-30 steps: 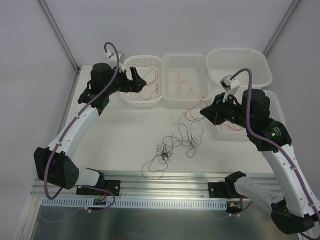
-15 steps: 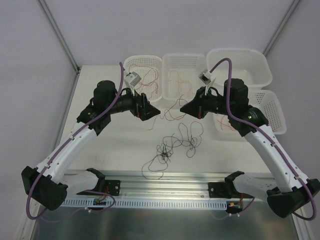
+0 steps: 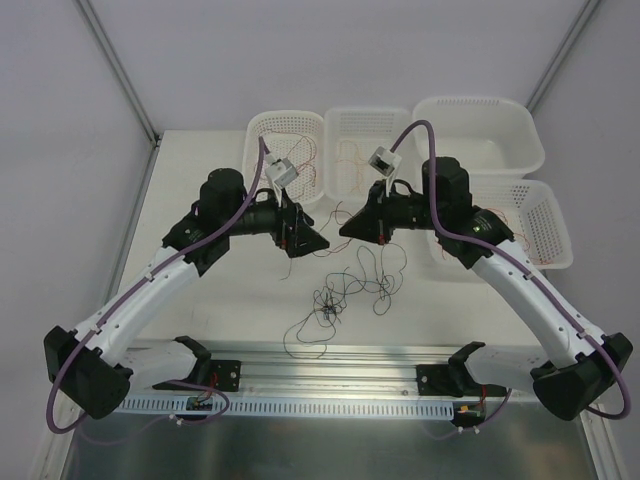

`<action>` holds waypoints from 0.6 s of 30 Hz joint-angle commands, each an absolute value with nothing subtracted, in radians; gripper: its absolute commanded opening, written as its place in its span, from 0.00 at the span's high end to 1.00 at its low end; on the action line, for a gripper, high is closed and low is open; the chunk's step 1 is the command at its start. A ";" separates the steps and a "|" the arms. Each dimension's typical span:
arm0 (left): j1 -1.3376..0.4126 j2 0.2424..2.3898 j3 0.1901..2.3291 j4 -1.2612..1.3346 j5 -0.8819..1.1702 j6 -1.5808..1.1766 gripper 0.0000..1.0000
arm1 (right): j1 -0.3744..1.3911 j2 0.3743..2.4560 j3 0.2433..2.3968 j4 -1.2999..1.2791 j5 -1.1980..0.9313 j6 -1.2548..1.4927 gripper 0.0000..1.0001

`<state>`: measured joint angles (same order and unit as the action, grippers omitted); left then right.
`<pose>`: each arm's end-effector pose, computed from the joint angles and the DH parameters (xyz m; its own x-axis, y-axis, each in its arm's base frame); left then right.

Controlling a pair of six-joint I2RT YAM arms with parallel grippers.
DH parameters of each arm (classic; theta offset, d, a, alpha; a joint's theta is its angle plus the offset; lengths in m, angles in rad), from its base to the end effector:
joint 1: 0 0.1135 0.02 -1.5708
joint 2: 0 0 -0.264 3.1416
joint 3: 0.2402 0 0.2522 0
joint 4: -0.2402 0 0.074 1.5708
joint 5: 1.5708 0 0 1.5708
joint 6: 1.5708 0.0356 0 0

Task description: Untangle the cables

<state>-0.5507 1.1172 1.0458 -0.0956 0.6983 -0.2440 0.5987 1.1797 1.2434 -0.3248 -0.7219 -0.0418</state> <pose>0.2034 -0.1518 0.3763 -0.3648 0.0069 -0.9311 0.8790 0.3324 -0.3419 0.1993 0.1644 0.4070 -0.1733 -0.1562 -0.9724 -0.9584 0.2539 0.1301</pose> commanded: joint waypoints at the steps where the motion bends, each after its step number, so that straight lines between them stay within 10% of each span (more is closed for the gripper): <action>1: -0.568 1.137 1.039 -0.074 0.747 -0.212 0.10 | 0.611 1.180 1.279 -0.261 -0.779 -0.066 0.99; 9: -0.587 1.157 1.042 -0.074 0.788 -0.204 0.29 | 0.621 1.181 1.267 -0.247 -0.743 -0.069 0.99; 18: -0.586 1.144 1.037 -0.074 0.801 -0.201 1.00 | 0.621 1.177 1.256 -0.241 -0.654 -0.061 0.99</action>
<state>-0.5774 1.1648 1.0439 -0.0959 0.7643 -0.2230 0.6170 1.1870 1.2434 -0.2939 -0.6827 -0.0452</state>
